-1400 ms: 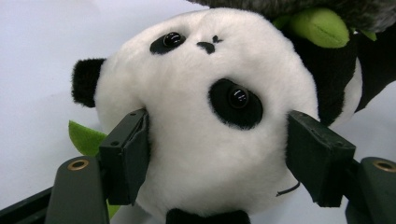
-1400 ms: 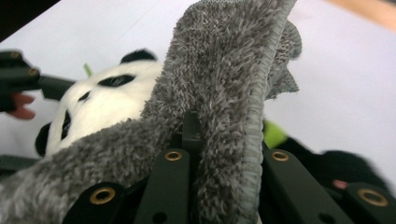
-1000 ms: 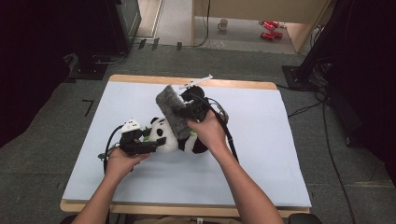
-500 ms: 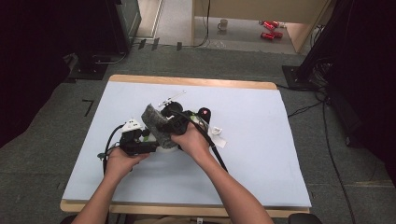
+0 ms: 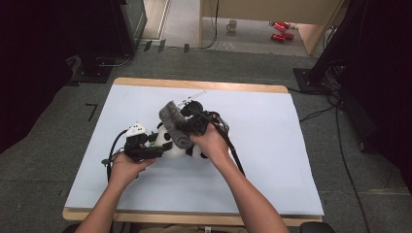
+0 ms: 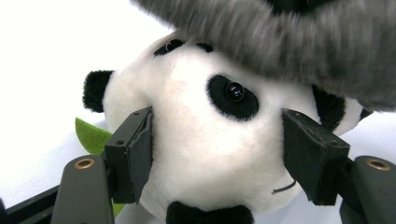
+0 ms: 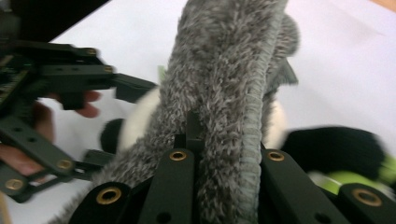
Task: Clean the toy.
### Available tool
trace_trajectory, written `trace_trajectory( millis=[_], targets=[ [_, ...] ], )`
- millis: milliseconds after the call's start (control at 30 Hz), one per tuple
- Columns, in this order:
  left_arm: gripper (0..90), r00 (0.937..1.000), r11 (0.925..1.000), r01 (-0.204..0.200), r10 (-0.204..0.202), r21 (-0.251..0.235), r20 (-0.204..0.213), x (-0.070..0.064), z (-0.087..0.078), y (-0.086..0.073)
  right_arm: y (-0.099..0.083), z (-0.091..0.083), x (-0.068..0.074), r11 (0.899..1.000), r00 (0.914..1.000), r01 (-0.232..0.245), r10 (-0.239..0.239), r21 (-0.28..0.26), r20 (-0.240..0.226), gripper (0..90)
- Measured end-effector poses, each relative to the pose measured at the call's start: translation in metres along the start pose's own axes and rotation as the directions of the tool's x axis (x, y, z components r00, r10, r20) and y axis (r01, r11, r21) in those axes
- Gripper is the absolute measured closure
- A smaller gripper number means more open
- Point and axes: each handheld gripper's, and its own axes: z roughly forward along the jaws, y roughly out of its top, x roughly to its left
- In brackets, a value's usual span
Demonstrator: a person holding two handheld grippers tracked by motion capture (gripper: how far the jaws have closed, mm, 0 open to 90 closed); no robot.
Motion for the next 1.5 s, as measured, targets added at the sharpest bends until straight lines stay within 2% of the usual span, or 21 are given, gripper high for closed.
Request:
trace_trajectory(
  millis=[133, 200, 267, 367, 433, 467, 500, 533, 633, 733, 833, 900, 1033, 1133, 1167, 1200, 1233, 1300, 1333, 1400, 1500],
  targets=[
    [30.7, 0.9995, 0.9993, -0.031, 0.031, 0.02, -0.003, -0.001, 0.0, -0.001, -0.01, -0.004, -0.019, 0.998, 0.9964, -0.033, 0.03, 0.046, 0.079, 82.1],
    [30.7, 0.9995, 0.9995, -0.03, 0.03, 0.008, 0.001, -0.002, 0.0, -0.001, -0.016, -0.008, -0.032, 0.997, 0.9945, -0.067, 0.064, 0.041, 0.083, 82.3],
    [30.7, 0.9996, 0.9996, -0.028, 0.028, 0.007, -0.002, -0.003, 0.0, -0.001, -0.021, -0.013, -0.043, 0.995, 0.9928, -0.102, 0.101, 0.014, 0.064, 82.4],
    [30.7, 0.9996, 0.9994, -0.029, 0.029, 0.016, 0.001, -0.001, 0.0, -0.002, -0.022, -0.023, -0.047, 0.995, 0.9896, -0.095, 0.095, 0.0, 0.109, 82.1],
    [30.7, 0.9998, 0.9996, -0.02, 0.02, 0.017, 0.002, 0.001, -0.001, -0.002, -0.024, -0.031, -0.055, 0.992, 0.982, -0.123, 0.121, 0.009, 0.145, 82.2],
    [30.7, 0.9999, 0.9998, -0.014, 0.014, 0.016, 0.006, 0.001, -0.001, -0.002, -0.026, -0.034, -0.06, 0.991, 0.9808, -0.133, 0.129, 0.019, 0.146, 82.2],
    [30.8, 0.9999, 0.9998, -0.015, 0.015, 0.015, 0.004, 0.001, -0.001, -0.002, -0.03, -0.038, -0.067, 0.986, 0.9792, -0.165, 0.163, 0.007, 0.121, 82.2],
    [30.8, 0.9999, 0.9998, -0.015, 0.015, 0.011, 0.003, 0.0, 0.0, -0.002, -0.032, -0.041, -0.07, 0.984, 0.9775, -0.178, 0.177, -0.002, 0.115, 82.2],
    [30.8, 0.9999, 0.9998, -0.014, 0.014, 0.011, 0.002, 0.0, 0.0, -0.002, -0.036, -0.049, -0.072, 0.987, 0.978, -0.163, 0.163, -0.011, 0.131, 82.1],
    [30.7, 0.9998, 0.9997, -0.02, 0.02, 0.015, 0.003, 0.0, -0.001, -0.003, -0.037, -0.062, -0.077, 0.98, 0.9751, -0.191, 0.197, -0.06, 0.103, 82.1],
    [30.7, 0.9998, 0.9997, -0.02, 0.02, 0.015, 0.003, 0.0, -0.001, -0.003, -0.039, -0.078, -0.084, 0.968, 0.9699, -0.228, 0.236, -0.107, 0.062, 82.0],
    [30.7, 0.9998, 0.9997, -0.019, 0.019, 0.014, 0.005, 0.001, -0.001, -0.003, -0.039, -0.089, -0.087, 0.961, 0.9671, -0.24, 0.249, -0.135, 0.053, 82.1],
    [30.7, 0.9998, 0.9998, -0.018, 0.018, 0.012, 0.004, 0.0, 0.0, -0.003, -0.037, -0.11, -0.091, 0.957, 0.9667, -0.234, 0.248, -0.174, 0.062, 82.0],
    [30.7, 0.9998, 0.9998, -0.018, 0.018, 0.013, 0.004, 0.0, -0.001, -0.003, -0.034, -0.122, -0.093, 0.957, 0.9664, -0.224, 0.243, -0.183, 0.085, 82.0],
    [30.7, 0.9998, 0.9997, -0.018, 0.018, 0.013, 0.003, 0.0, -0.001, -0.003, -0.033, -0.123, -0.093, 0.961, 0.9687, -0.212, 0.23, -0.177, 0.092, 82.0],
    [30.7, 0.9998, 0.9997, -0.02, 0.02, 0.014, 0.004, 0.001, -0.001, -0.003, -0.032, -0.124, -0.092, 0.964, 0.9695, -0.199, 0.22, -0.175, 0.108, 81.9],
    [30.7, 0.9998, 0.9997, -0.02, 0.02, 0.014, 0.005, 0.001, -0.001, -0.003, -0.031, -0.126, -0.09, 0.97, 0.9691, -0.164, 0.192, -0.177, 0.155, 81.9],
    [30.7, 0.9998, 0.9997, -0.021, 0.021, 0.014, 0.005, 0.001, -0.001, -0.004, -0.03, -0.129, -0.09, 0.971, 0.9671, -0.143, 0.178, -0.191, 0.182, 81.9],
    [30.7, 0.9998, 0.9997, -0.021, 0.021, 0.014, 0.005, 0.001, -0.001, -0.004, -0.03, -0.13, -0.09, 0.97, 0.9653, -0.147, 0.183, -0.194, 0.186, 81.9],
    [30.7, 0.9998, 0.9997, -0.021, 0.02, 0.014, 0.005, 0.001, -0.001, -0.004, -0.03, -0.129, -0.092, 0.966, 0.9653, -0.17, 0.203, -0.193, 0.165, 81.9],
    [30.7, 0.9998, 0.9998, -0.018, 0.018, 0.011, 0.005, 0.001, 0.0, -0.003, -0.032, -0.118, -0.084, 0.973, 0.9779, -0.159, 0.178, -0.168, 0.109, 81.6]
  ],
)
